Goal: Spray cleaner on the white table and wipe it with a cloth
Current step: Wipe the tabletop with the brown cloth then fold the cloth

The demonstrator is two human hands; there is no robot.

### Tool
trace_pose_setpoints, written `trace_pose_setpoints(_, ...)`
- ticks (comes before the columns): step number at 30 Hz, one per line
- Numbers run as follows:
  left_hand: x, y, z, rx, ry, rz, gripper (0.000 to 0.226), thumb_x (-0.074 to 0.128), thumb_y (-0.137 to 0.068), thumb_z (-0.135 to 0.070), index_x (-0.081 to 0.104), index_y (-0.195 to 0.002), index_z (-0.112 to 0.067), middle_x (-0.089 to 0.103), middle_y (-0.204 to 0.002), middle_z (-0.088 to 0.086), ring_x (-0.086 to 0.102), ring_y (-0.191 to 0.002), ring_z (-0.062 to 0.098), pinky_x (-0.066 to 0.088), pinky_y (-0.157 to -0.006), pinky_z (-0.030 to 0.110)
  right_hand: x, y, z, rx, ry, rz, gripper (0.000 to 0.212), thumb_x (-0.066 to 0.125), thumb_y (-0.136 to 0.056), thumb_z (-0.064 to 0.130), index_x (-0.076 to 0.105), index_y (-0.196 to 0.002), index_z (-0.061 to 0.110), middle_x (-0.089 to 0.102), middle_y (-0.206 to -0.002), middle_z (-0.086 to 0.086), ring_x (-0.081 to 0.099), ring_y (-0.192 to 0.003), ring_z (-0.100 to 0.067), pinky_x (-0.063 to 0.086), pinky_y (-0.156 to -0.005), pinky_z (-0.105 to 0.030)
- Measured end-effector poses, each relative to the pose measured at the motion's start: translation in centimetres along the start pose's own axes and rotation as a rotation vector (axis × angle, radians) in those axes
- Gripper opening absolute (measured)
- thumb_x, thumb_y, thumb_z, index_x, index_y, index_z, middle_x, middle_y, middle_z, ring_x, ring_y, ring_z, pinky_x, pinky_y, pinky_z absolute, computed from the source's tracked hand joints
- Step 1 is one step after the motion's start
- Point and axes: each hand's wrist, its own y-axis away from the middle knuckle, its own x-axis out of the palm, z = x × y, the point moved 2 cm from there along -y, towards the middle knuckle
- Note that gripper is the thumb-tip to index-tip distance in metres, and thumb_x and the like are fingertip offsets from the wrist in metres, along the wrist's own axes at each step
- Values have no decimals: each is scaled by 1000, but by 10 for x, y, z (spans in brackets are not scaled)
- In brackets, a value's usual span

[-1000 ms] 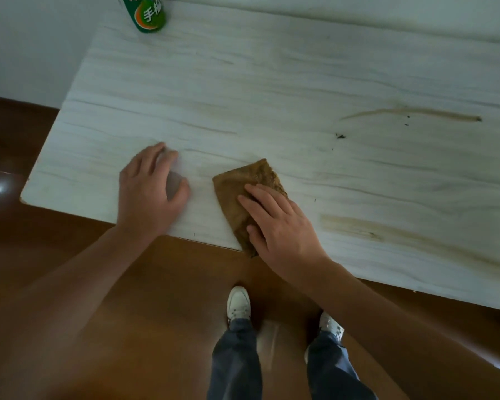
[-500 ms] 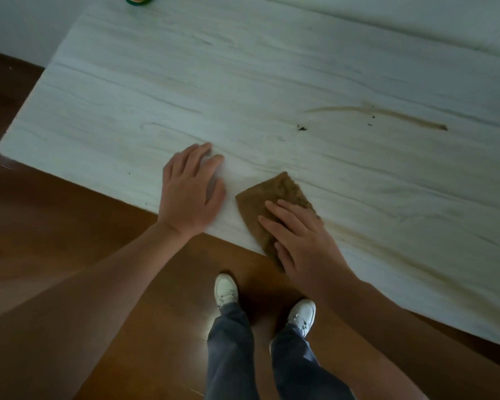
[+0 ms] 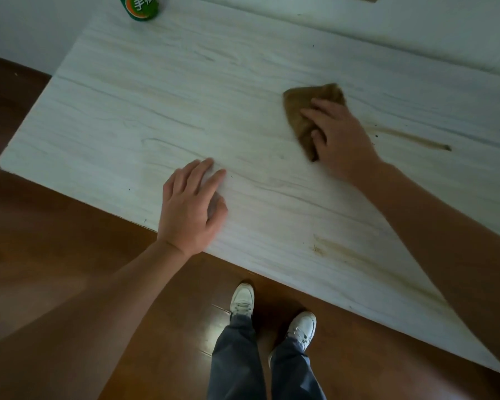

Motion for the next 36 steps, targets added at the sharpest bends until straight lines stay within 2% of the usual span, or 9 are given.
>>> trace_pose_setpoints(3,1,0,1,-4,-3,4,47,46,-99,-33,55,-142,-18,47,-155,7,38,-147,30,33,-117,53,2,-9,2,122,-7,-35,47,48,-97,14,51,-143,13,41,-154,-10,33,-142,-30,21,-121,-40)
trace_pose_setpoints(5,2,1,2,-2,-6,6,47,48,-99,-33,55,-142,-19,47,-155,7,37,-147,30,34,-117,54,6,1,19,90,-14,-35,48,48,-94,12,53,-141,12,43,-152,-12,36,-140,-34,23,-121,-45)
trace_pose_setpoints(8,3,1,2,0,-10,2,47,50,-98,-33,55,-142,-18,46,-156,7,37,-147,30,34,-117,55,14,38,51,-52,-29,33,49,53,-90,9,57,-138,12,47,-149,-12,42,-136,-35,27,-119,-51)
trace_pose_setpoints(13,2,1,2,1,-3,2,46,52,-98,-33,56,-141,-18,46,-157,8,37,-148,30,33,-118,54,22,109,82,-364,42,196,50,51,-95,16,50,-145,20,38,-157,-3,32,-145,-23,15,-122,-37)
trace_pose_setpoints(15,2,1,2,0,3,1,46,51,-98,-33,56,-141,-18,46,-156,8,37,-148,30,33,-118,54,17,106,70,-448,77,237,51,46,-96,21,47,-147,23,36,-158,-1,30,-147,-20,21,-123,-38)
trace_pose_setpoints(19,1,0,1,-9,7,16,49,47,-97,-35,55,-142,-18,47,-156,6,37,-148,30,32,-119,55,4,59,31,-295,76,151,49,46,-96,18,50,-145,21,41,-155,-3,38,-143,-24,30,-119,-45)
trace_pose_setpoints(26,0,-1,1,-16,0,39,49,46,-97,-36,54,-142,-19,46,-155,7,36,-148,30,32,-119,56,-16,-7,-27,101,25,-6,48,48,-96,11,50,-144,14,40,-155,-11,35,-142,-35,24,-121,-44)
trace_pose_setpoints(32,0,0,0,-9,-9,40,49,46,-97,-36,55,-142,-19,47,-156,7,36,-148,30,33,-118,55,5,38,24,-19,-12,39,53,54,-89,9,53,-142,14,42,-154,-10,39,-139,-34,29,-117,-53)
trace_pose_setpoints(36,0,0,1,-5,-11,37,49,45,-97,-36,54,-141,-17,47,-156,9,37,-148,31,33,-118,56,13,86,54,-215,13,127,55,55,-92,10,49,-145,19,38,-157,-3,33,-145,-25,24,-121,-45)
